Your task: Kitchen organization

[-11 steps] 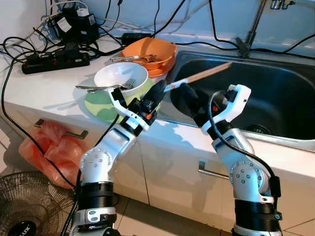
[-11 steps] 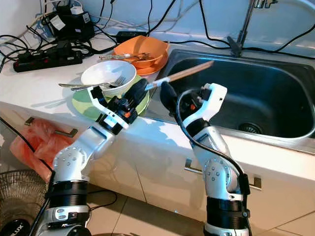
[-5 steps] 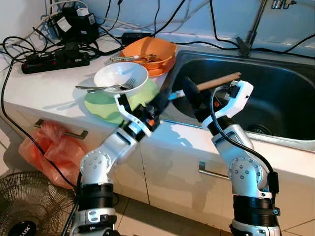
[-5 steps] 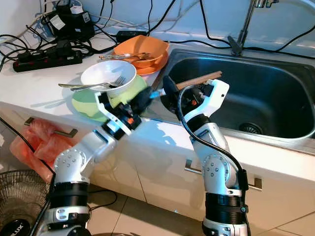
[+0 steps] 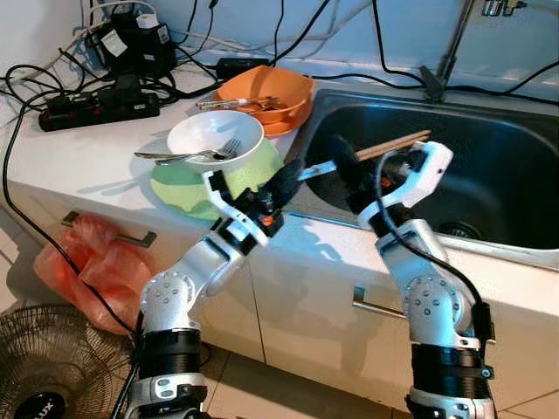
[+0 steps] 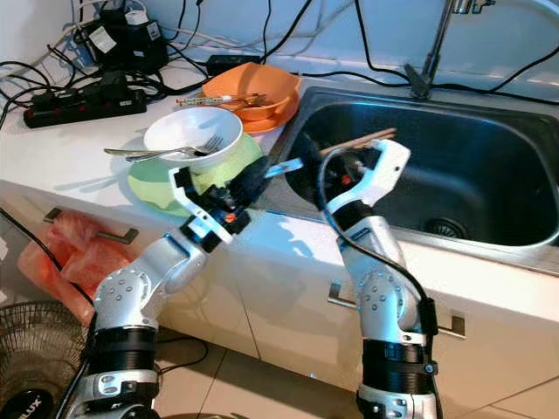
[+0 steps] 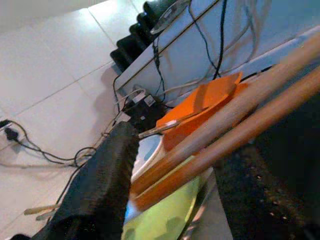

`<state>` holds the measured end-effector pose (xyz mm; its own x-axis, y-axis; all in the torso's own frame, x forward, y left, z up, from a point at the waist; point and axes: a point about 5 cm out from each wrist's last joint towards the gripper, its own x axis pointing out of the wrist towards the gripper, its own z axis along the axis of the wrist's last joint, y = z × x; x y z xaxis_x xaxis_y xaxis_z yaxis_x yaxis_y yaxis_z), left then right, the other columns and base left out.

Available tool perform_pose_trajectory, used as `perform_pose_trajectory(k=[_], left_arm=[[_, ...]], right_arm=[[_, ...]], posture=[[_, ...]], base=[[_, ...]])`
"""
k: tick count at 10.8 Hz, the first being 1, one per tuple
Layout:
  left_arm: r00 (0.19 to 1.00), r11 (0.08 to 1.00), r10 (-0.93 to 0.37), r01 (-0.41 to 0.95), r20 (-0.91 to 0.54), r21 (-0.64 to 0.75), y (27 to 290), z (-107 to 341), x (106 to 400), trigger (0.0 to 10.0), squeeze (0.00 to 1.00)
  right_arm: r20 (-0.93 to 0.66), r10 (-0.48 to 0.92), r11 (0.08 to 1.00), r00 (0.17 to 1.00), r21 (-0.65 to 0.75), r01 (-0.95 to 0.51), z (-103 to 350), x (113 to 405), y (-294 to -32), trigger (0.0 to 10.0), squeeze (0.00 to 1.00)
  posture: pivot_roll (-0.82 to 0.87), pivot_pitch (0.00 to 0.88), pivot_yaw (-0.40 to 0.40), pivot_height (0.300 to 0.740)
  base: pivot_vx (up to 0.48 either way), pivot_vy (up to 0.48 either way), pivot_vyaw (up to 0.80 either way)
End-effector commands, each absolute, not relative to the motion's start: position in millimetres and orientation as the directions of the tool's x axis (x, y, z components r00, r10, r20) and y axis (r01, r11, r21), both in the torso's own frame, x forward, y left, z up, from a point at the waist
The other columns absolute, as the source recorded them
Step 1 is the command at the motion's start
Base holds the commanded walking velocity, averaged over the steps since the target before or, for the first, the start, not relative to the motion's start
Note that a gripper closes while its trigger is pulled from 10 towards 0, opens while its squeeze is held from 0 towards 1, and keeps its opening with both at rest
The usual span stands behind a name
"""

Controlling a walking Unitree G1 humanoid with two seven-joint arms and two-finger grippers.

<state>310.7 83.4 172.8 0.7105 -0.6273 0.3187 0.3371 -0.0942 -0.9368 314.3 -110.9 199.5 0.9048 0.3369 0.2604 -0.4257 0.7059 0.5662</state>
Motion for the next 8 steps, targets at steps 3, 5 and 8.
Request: perform_pose_trajectory(k=[3, 5, 8], left_arm=[[0.736, -0.078, -0.604, 0.326, 0.305, -0.942, 94.6, 169.1, 310.6, 0.0, 0.0], [0.748, -0.053, -0.605, 0.306, 0.274, -0.95, 97.6, 164.8, 312.6, 3.5, 0.0], [0.74, -0.036, -0.626, 0.285, 0.244, -0.958, 94.7, 160.1, 314.5, 10.0, 0.0]], right_arm=[[0.275, 0.307, 0.704, 0.911, 0.579, -0.412, 204.7, 318.4, -114.5, 0.0, 0.0], [0.274, 0.3, 0.703, 0.914, 0.584, -0.406, 205.0, 319.3, -115.9, 0.0, 0.0], [0.274, 0.292, 0.704, 0.916, 0.586, -0.4, 205.8, 320.9, -117.6, 0.0, 0.0]], posture=[[0.02, 0.035, 0.064, 0.74], [0.02, 0.035, 0.061, 0.74], [0.02, 0.031, 0.059, 0.74]], base=[[0.0, 0.0, 0.0], [0.0, 0.0, 0.0], [0.0, 0.0, 0.0]])
